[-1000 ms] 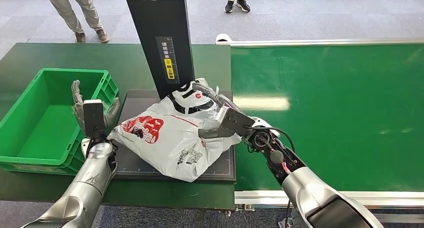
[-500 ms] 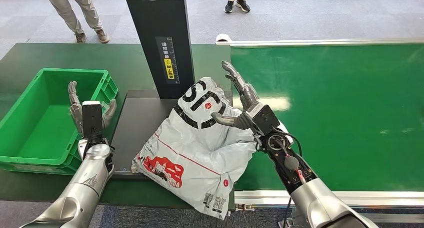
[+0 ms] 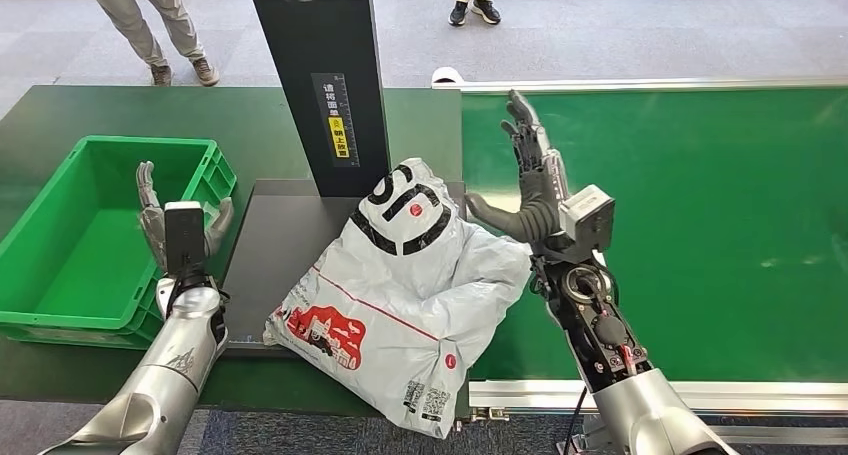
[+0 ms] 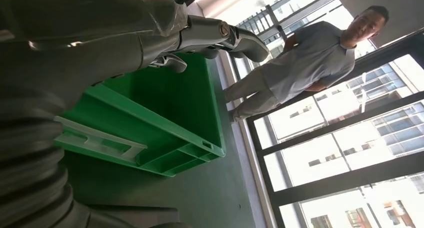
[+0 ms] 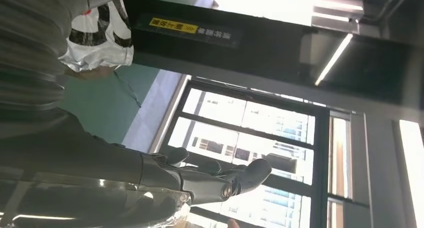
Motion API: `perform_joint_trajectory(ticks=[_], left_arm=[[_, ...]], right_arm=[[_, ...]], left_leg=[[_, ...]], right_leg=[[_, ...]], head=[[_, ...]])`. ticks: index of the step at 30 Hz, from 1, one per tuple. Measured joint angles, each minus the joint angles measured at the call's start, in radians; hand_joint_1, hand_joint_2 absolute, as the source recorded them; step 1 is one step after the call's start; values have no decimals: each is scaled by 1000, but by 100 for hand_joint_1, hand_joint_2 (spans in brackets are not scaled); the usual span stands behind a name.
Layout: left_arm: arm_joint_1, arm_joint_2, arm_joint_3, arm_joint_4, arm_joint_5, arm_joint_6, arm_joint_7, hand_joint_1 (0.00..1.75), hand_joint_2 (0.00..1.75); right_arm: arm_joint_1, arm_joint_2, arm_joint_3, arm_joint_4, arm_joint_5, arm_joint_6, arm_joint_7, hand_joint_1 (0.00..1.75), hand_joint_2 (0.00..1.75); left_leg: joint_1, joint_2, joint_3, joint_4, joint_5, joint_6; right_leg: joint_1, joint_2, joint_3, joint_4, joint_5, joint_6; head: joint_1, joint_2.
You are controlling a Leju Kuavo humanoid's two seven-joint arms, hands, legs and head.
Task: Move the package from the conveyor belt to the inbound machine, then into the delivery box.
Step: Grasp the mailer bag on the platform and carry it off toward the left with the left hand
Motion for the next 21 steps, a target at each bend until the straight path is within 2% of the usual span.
perform_joint_trajectory(ticks=[4, 9, 13, 15, 18, 21], left_arm=[[10, -1, -4, -9, 64, -150, 0, 0, 175], [29, -7, -6, -32, 98, -219, 4, 0, 175], [93, -7, -29, -132, 219, -457, 58, 0, 175], [143, -6, -57, -211, 256, -540, 91, 0, 175], [198, -3, -99, -308, 277, -580, 118, 0, 175], [221, 0, -126, -363, 282, -588, 127, 0, 175]], right_arm=[[22, -1, -69, -14, -104, -1, 58, 0, 175], [40, -5, -119, -15, -134, -5, 86, 0, 175], [53, -17, -139, -13, -174, -26, 162, 0, 175], [71, -32, -148, -8, -192, -23, 187, 0, 175], [104, -50, -157, -4, -207, -17, 206, 0, 175], [127, -60, -161, -3, -206, -18, 220, 0, 175]], left_leg=[[0, 0, 0, 0, 0, 0], [0, 1, 0, 0, 0, 0], [0, 0, 0, 0, 0, 0], [0, 0, -1, 0, 0, 0], [0, 0, -2, 0, -1, 0], [0, 0, -2, 0, -1, 0]], right_leg=[[0, 0, 0, 0, 0, 0], [0, 0, 0, 0, 0, 0], [0, 0, -1, 0, 0, 0], [0, 0, -1, 0, 0, 0], [0, 0, -1, 0, 0, 0], [0, 0, -1, 0, 0, 0]], head=[[0, 0], [0, 0], [0, 0], [0, 0], [0, 0], [0, 0]])
